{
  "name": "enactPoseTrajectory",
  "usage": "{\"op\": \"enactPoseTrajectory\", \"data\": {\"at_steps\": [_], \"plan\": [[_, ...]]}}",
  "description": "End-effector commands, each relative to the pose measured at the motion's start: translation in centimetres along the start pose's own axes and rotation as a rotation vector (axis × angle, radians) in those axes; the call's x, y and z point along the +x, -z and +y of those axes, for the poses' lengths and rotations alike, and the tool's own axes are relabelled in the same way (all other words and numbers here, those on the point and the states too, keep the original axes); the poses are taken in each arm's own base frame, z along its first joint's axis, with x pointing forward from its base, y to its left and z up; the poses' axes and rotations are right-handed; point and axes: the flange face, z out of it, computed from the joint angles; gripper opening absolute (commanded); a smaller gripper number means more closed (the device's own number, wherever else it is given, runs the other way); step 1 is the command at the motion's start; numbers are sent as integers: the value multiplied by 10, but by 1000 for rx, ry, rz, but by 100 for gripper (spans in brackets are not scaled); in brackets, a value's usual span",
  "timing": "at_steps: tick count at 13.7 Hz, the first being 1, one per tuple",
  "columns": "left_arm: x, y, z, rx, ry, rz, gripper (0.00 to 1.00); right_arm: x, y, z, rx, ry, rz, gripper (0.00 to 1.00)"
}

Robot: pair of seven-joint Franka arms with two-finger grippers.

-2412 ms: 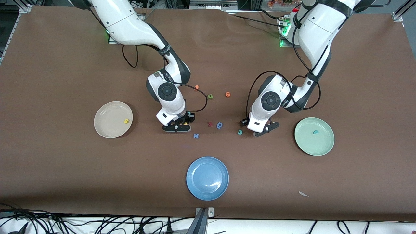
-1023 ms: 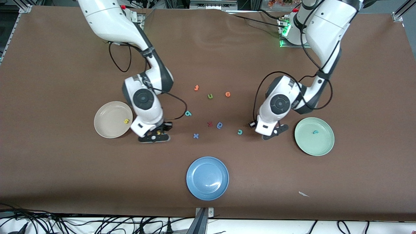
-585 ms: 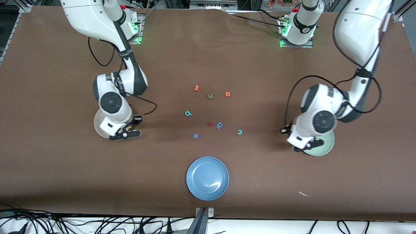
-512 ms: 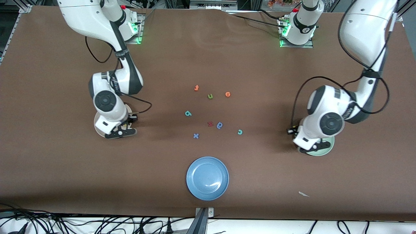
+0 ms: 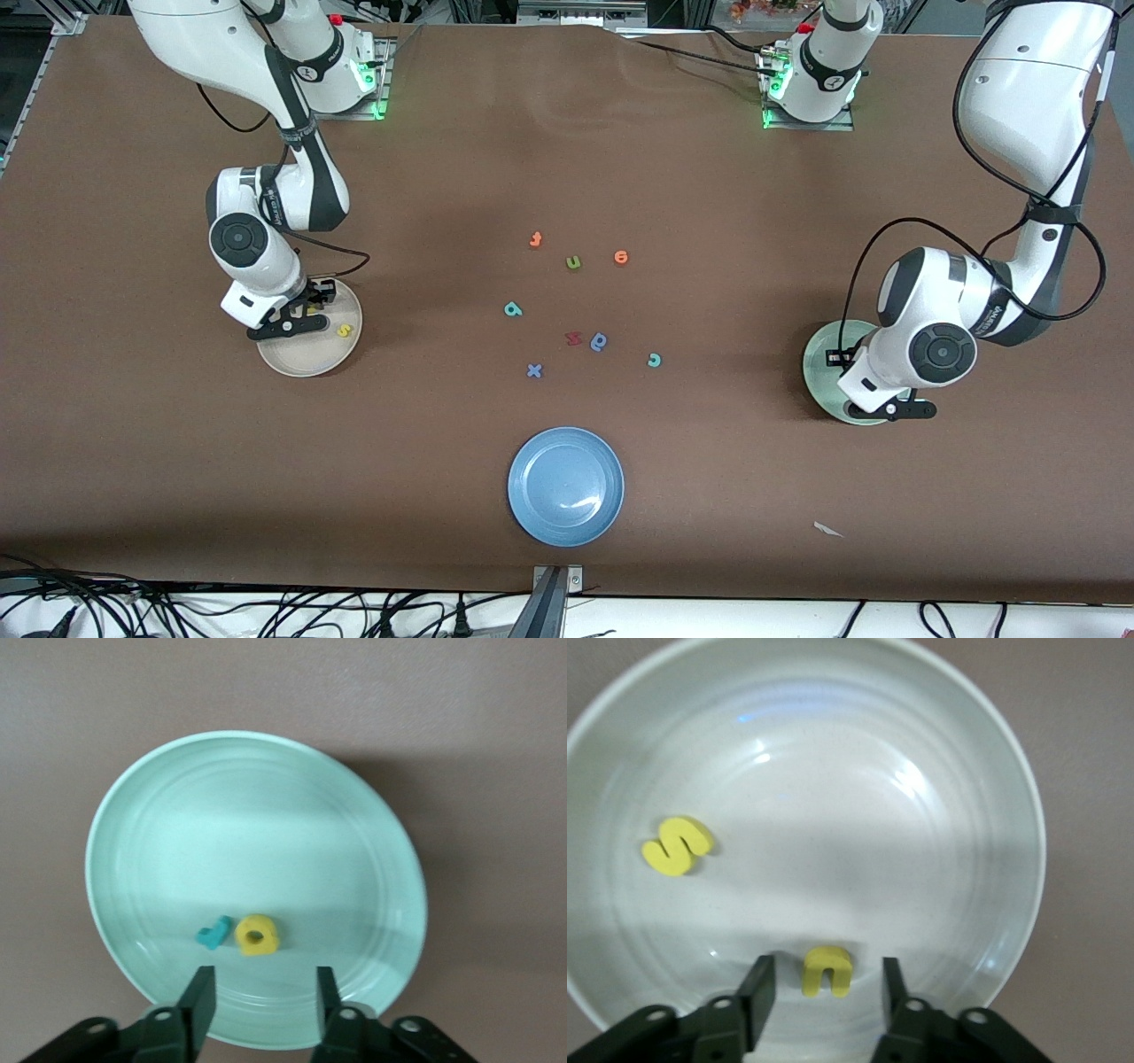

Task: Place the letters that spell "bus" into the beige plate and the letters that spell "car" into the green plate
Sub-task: 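Place the u on the beige plate and the a on the green plate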

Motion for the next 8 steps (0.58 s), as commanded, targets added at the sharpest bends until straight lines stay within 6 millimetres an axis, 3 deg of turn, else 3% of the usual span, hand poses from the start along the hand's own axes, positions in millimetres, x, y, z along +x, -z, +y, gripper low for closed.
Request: {"op": "enactPoseTrajectory", "data": {"at_steps": [1,4,5,8], "plan": [[6,23,41,-48,103,31,100,8,43,-14,36,-12,50,98],[3,38,109,-143,219,84,100,34,86,-80,56,-173,-23,97],[1,41,131,-183,260,136,100,40,95,-96,62,-257,-37,96],[-12,34,195,-256,358,192,100,48,105,-175,88,-440,-30,96]]}}
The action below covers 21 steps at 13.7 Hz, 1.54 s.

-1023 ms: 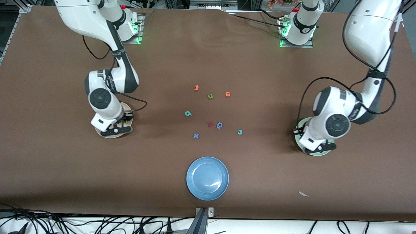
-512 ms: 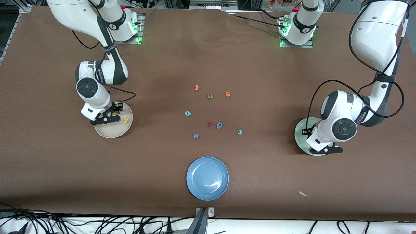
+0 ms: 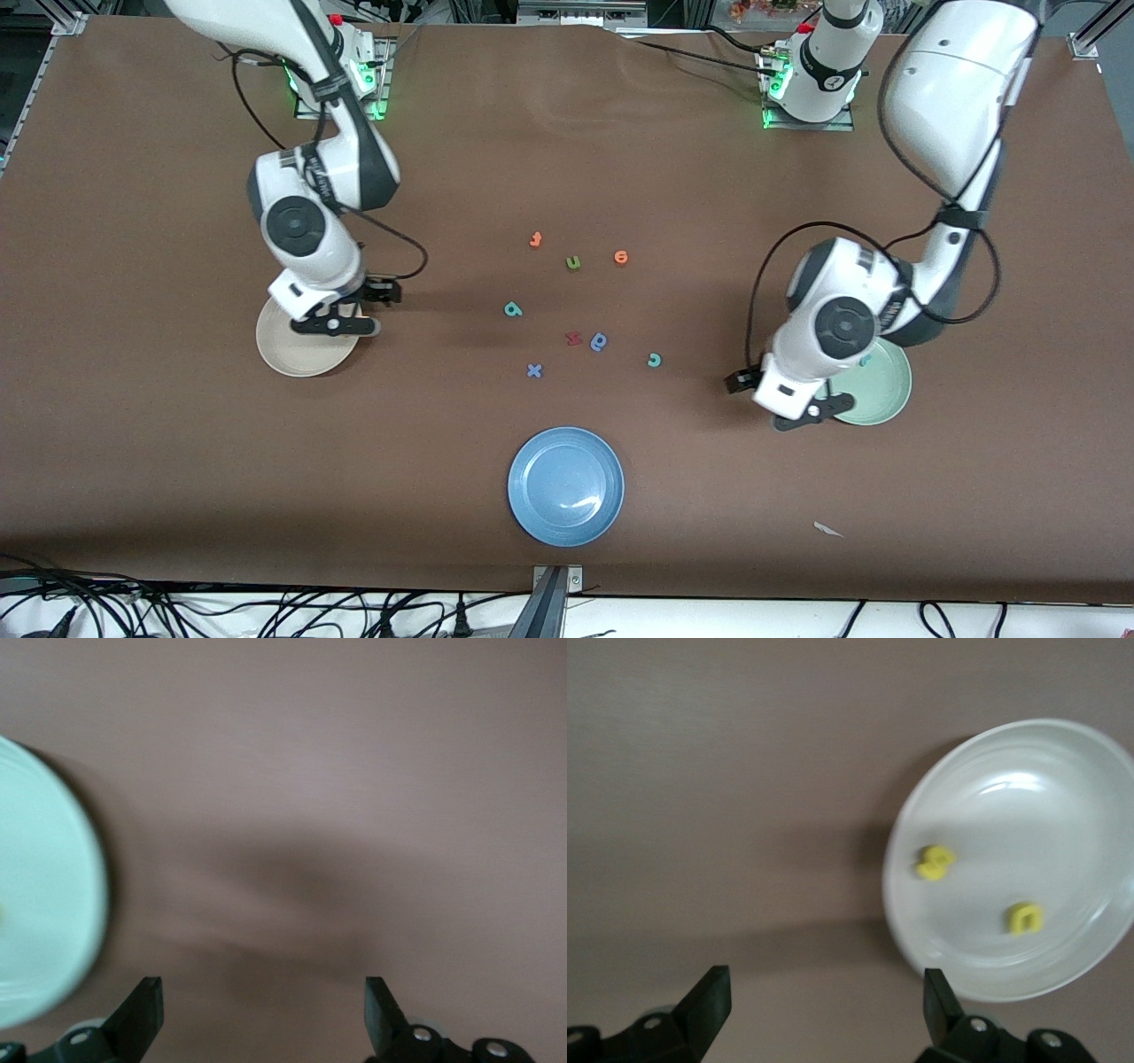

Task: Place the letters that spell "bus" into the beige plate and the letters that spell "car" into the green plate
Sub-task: 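Grasp the teal letter with the right gripper and teal c with the left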

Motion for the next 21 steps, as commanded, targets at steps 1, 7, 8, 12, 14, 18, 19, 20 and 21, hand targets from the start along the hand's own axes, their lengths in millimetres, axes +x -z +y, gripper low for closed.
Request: {"op": "enactPoseTrajectory", "data": {"at_steps": [1,7,8,12,14,18,19,20,21], "plan": [[-16,-17,36,-66,103,26,100,-14,-5,-62,22,-157,-17,96],[-62,-56,81,-82,170,18,98,-38,-24,-161,191,-387,-55,88],[-68,-58,85,-78,169,12,98,-37,-31,-173,198,-430,-55,88],[-79,-63,93,-73,176,-3,90,-34,-49,-195,181,-581,-62,81],[-86,-68,99,-67,188,-7,84,-33,-57,-196,174,-567,-37,79],[-88,-75,99,-59,190,-11,73,-25,-66,-194,200,-573,-3,72],[-88,-75,99,-58,196,-12,69,-26,-68,-195,197,-570,-3,69],[-89,-74,99,-59,208,-14,66,-27,-69,-194,195,-568,-2,65],[-89,-74,100,-58,213,-15,63,-27,-69,-195,196,-565,0,61]]}}
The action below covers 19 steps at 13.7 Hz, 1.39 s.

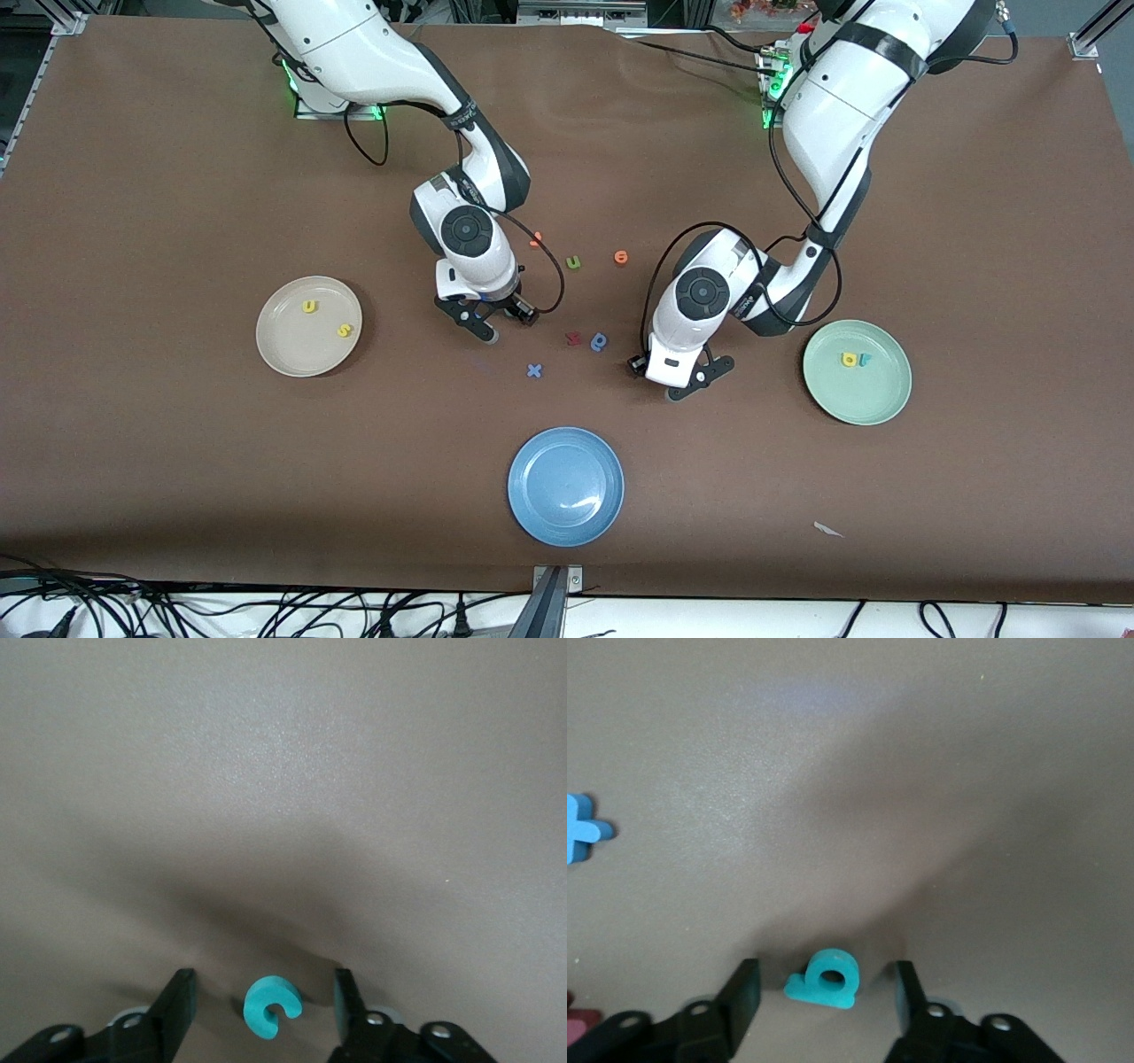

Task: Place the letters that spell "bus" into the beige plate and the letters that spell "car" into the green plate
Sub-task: 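Grasp the teal letter with the right gripper and teal c with the left, then place the teal letter on the beige plate, the c on the green plate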

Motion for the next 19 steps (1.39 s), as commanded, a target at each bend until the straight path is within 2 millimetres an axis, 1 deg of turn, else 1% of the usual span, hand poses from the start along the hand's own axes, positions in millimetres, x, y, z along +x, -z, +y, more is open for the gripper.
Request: {"op": "enactPoseTrajectory", "data": {"at_steps": [1,2,3,4,5,6,7,8,9,10,11,12,13,14,15,16,17,19], "plan": [[-4,-2,6,5,20,-3,59,-1,-3,-6,5,-4,15,56],[-5,-1,6,4,19,-4,54,-1,-5,-6,5,-3,16,54],[-3,-1,5,5,22,-4,48,-1,-5,-6,4,-2,17,49],[-2,0,6,4,22,-2,44,-1,-5,-6,4,-1,18,49],[-3,-1,5,5,24,-4,38,-1,-5,-6,4,1,18,45],[-3,-1,5,6,27,-4,33,-2,-5,-6,4,2,18,40],[-4,-1,6,6,36,-4,30,-2,-5,-6,4,5,19,27],[-4,-1,5,7,39,-5,29,-2,-5,-6,4,7,19,23],[-3,-2,5,9,41,-6,26,0,-3,-6,5,8,20,20],[-3,0,5,11,39,-5,24,1,-1,-6,7,16,20,20],[-2,2,4,26,36,-9,22,4,5,-7,14,18,23,20],[5,5,-1,46,35,-8,21,11,18,-7,25,28,34,20],[20,20,-9,70,35,-5,20,23,31,-4,22,41,48,20],[46,37,-23,100,13,-23,20,34,45,0,2,68,52,20],[66,55,-38,132,-24,-44,20,46,58,6,-19,115,57,20],[87,70,-55,153,-55,-56,20,63,68,16,-51,167,58,20],[110,86,-77,168,-94,-69,20,81,76,30,-100,222,50,20],[149,103,-129,234,-235,-138,20,114,89,58,-162,348,32,20]]}}
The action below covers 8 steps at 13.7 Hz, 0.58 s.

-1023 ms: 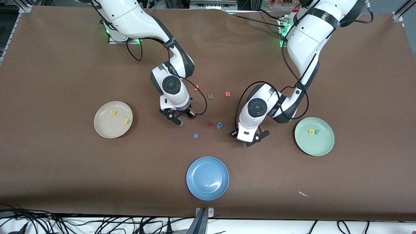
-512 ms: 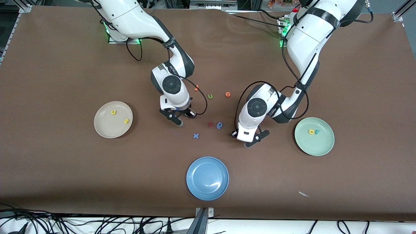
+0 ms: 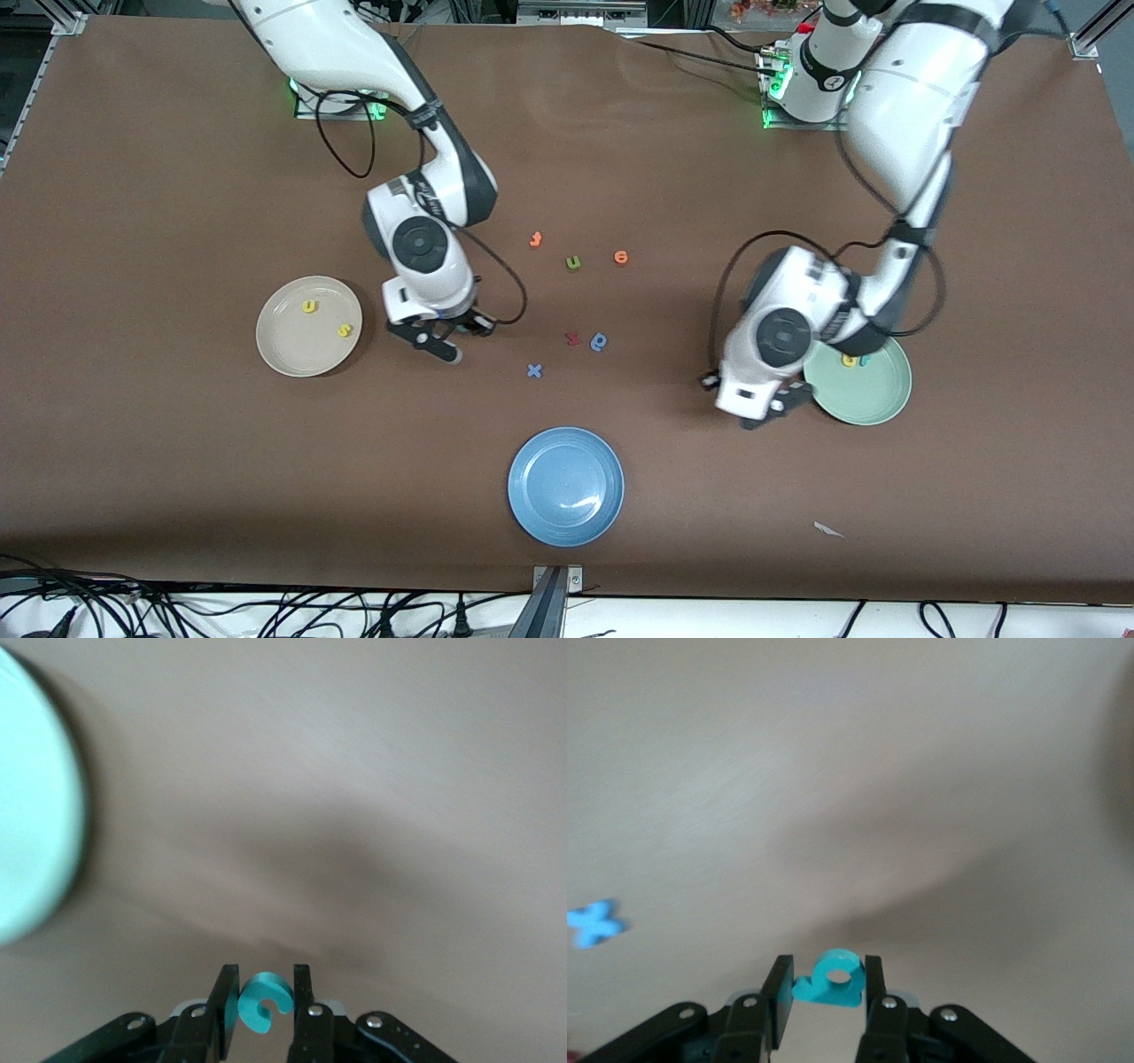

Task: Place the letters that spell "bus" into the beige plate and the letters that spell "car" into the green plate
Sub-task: 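Place the teal letter on the beige plate, the c on the green plate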

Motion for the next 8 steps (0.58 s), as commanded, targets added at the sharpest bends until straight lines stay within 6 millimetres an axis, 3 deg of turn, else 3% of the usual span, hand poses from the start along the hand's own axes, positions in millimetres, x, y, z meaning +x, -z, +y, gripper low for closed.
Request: {"op": "enactPoseTrajectory", "data": {"at_steps": [1,4,5,6,7,8], "plan": [[36,16,-80,54,-184,-84,20,28,15,57,-67,174,-23,20],[70,3,-141,65,-367,-125,20,63,13,145,-95,312,-33,20],[80,-4,-158,57,-414,-140,24,70,5,171,-102,366,-40,20],[83,-8,-167,49,-464,-149,57,77,-5,197,-100,402,-33,21],[85,-5,-167,39,-473,-146,100,75,-22,215,-100,442,-22,22],[87,5,-169,31,-444,-134,100,75,-39,233,-96,480,13,22]]}}
